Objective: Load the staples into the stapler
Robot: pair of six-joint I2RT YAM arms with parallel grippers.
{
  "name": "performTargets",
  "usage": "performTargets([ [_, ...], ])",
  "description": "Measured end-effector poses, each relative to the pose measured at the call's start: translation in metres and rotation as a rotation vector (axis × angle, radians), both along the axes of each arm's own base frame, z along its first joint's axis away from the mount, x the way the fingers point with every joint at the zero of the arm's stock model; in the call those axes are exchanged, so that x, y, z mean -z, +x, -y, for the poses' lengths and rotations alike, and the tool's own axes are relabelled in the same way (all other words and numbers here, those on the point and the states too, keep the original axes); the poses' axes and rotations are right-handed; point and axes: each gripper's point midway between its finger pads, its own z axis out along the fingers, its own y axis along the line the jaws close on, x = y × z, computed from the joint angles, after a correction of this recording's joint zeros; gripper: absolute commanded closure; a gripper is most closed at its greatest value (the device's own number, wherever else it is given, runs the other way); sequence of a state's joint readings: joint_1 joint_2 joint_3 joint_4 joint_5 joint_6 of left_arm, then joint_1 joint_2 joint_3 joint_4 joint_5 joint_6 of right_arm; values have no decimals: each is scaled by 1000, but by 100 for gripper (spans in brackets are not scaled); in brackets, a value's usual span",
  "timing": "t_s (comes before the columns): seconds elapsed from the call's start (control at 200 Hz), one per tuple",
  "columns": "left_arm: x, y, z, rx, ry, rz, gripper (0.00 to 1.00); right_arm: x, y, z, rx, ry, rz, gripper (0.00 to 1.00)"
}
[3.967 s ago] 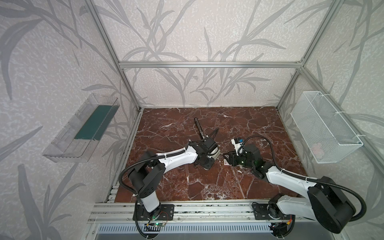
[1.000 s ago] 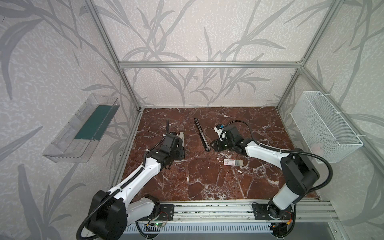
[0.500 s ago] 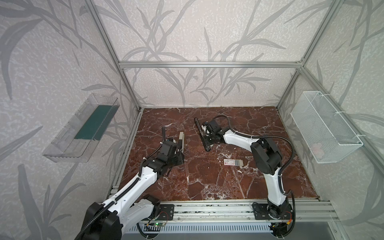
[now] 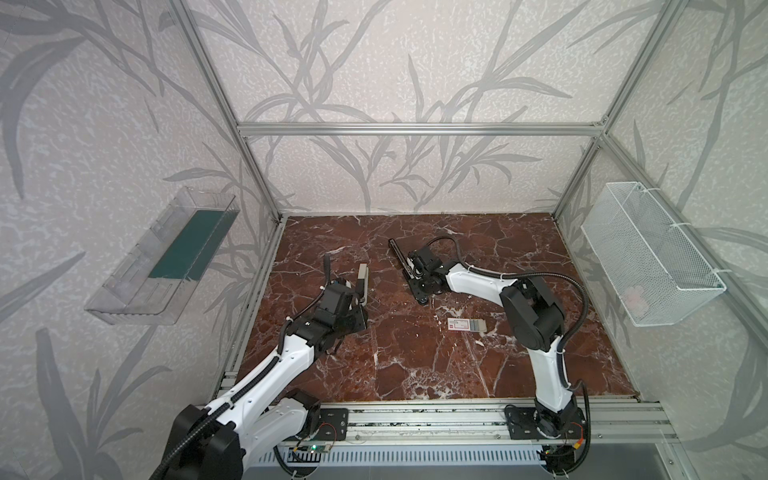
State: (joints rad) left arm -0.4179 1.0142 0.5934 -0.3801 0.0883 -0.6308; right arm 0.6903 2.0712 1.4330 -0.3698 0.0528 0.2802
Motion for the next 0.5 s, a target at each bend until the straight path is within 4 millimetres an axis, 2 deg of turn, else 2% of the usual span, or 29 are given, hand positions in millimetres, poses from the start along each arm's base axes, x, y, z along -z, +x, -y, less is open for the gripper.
performTargets([
  [0.105, 2, 2, 1, 2, 1, -3, 59, 0, -19, 15, 21, -9, -19, 82],
  [0.23, 5, 3, 3, 9, -4, -12, 60, -1, -40, 23, 37, -4, -42, 72],
  [0.325, 6, 3, 4, 11, -5, -14, 60, -2, -58, 19, 26, 13, -62, 63],
  [0.5, 6, 4, 5, 13, -8, -14, 60, -11, -88, -3, -31, 69, -87, 63],
])
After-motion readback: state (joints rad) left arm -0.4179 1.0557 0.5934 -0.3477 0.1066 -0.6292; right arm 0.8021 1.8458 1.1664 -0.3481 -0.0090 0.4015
